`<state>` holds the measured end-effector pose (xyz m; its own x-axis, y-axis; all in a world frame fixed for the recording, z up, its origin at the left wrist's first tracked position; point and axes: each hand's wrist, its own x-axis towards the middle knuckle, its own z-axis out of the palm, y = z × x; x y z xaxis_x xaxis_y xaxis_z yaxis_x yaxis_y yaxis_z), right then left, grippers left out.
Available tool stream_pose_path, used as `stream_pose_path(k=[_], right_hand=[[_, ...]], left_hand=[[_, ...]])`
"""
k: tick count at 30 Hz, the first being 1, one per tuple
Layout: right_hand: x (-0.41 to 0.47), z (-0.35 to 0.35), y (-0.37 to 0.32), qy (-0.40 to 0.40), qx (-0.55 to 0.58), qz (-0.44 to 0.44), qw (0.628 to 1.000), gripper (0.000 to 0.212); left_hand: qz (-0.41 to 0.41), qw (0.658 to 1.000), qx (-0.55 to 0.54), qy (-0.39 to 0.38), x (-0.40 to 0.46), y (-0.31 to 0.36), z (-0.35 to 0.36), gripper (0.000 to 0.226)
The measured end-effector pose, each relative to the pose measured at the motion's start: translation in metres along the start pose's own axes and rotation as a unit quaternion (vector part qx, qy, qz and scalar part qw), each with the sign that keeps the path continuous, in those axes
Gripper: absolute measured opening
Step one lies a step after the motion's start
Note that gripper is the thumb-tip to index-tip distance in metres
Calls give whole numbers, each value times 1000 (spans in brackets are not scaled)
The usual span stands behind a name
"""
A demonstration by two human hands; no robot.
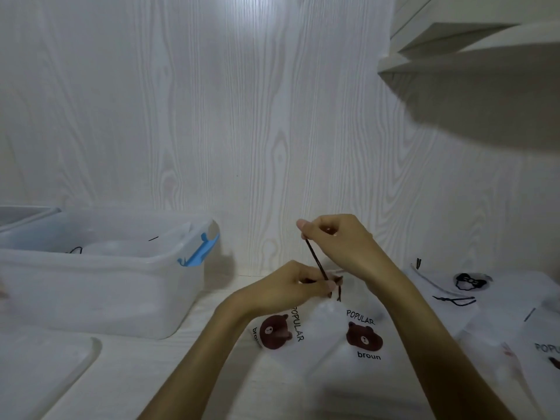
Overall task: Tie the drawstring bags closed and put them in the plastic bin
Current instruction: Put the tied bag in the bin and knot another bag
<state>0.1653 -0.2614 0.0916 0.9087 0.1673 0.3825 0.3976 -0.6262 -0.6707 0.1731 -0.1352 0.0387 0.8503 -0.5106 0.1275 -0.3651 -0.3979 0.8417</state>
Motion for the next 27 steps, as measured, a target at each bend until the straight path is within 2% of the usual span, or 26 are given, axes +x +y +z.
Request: stream_pose_path(k=[4, 6, 8, 11, 12, 17, 22, 25, 27], right_hand=[[-4, 1, -3, -74, 63, -74, 993, 41], [-2, -8, 4, -100, 73, -52, 991, 40], [3, -18, 21, -140, 46, -14, 989, 26], [2, -26, 36, -258, -5, 27, 966, 32], [2, -25, 39, -267, -14, 25, 963, 30], [6, -16, 40, -152, 3, 9, 988, 21], [7, -16, 37, -7, -56, 0, 998, 18], [5, -18, 28, 8, -60, -35, 998, 20], [1, -19, 18, -27, -72, -61, 995, 24]], left_hand=[[0, 1000, 8, 18, 1, -6, 1, 36], [-16, 999, -27, 36, 0, -7, -5, 36], [-34, 993, -101, 53, -1, -7, -14, 30], [-40, 984, -160, 65, -6, -5, -24, 25], [-44, 983, -160, 71, -7, -5, -26, 24], [-58, 978, -172, 102, -10, -2, -28, 23], [-65, 954, -237, 171, -6, -2, -21, 18], [-76, 925, -320, 192, -6, 0, -19, 19], [-81, 902, -380, 189, -7, 2, -21, 20]])
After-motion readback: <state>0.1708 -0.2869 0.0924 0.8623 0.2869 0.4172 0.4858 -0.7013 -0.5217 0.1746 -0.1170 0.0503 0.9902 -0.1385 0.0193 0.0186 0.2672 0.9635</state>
